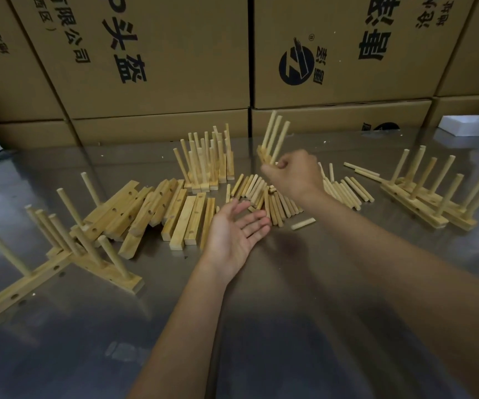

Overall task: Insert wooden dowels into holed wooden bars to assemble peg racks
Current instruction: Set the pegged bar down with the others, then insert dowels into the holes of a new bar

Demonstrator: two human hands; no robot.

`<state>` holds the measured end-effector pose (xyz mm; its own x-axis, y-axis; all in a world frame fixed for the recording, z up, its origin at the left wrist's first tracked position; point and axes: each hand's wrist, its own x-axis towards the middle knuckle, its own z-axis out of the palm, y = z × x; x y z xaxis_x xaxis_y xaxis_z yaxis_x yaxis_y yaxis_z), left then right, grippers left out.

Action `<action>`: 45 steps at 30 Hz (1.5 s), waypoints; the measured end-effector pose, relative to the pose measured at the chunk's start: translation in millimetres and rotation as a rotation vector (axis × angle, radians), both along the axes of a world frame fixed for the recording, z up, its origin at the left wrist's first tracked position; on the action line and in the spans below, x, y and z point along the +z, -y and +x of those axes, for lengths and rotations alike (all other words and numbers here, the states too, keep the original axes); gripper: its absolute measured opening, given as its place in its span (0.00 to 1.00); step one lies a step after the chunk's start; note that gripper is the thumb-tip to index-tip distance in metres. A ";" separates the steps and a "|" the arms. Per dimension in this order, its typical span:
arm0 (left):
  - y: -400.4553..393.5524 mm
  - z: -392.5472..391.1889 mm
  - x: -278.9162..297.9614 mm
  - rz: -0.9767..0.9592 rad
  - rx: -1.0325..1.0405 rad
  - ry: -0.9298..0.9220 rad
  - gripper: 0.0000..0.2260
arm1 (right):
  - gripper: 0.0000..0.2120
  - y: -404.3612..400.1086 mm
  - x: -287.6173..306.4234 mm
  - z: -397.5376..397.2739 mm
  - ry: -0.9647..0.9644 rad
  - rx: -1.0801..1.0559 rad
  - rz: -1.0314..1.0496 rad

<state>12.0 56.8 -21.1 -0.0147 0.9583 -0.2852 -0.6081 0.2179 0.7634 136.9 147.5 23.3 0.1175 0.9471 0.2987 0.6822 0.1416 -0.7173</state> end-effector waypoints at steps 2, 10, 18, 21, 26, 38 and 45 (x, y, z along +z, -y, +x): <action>-3.6 -3.2 -1.9 -0.010 -0.026 0.020 0.19 | 0.13 -27.5 -4.4 -12.5 0.110 0.008 -0.032; -13.4 -8.2 -11.2 0.009 -0.072 0.024 0.19 | 0.13 -88.6 -20.5 -52.3 0.339 -0.045 -0.081; -15.6 -7.7 -11.9 0.015 -0.090 0.041 0.18 | 0.25 -100.7 -34.5 -67.0 0.491 -0.011 -0.152; -15.2 -7.4 -12.1 0.022 -0.097 0.044 0.18 | 0.23 -93.8 -32.1 -61.1 0.494 0.021 -0.125; -13.3 -7.0 -12.1 0.034 -0.101 0.040 0.17 | 0.17 -77.8 -25.6 -40.9 0.401 0.050 -0.138; -10.1 -7.6 -9.1 0.037 -0.096 0.051 0.17 | 0.23 -26.0 -56.4 -3.4 0.618 0.401 -0.243; -8.4 -6.3 -10.5 0.058 -0.079 0.047 0.16 | 0.22 -11.5 -50.9 6.6 0.580 0.399 -0.117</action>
<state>5.6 65.2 -31.6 0.0734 0.9710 -0.2276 -0.6261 0.2225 0.7473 143.6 159.0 -27.6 -0.3921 0.9143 0.1017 0.8705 0.4045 -0.2803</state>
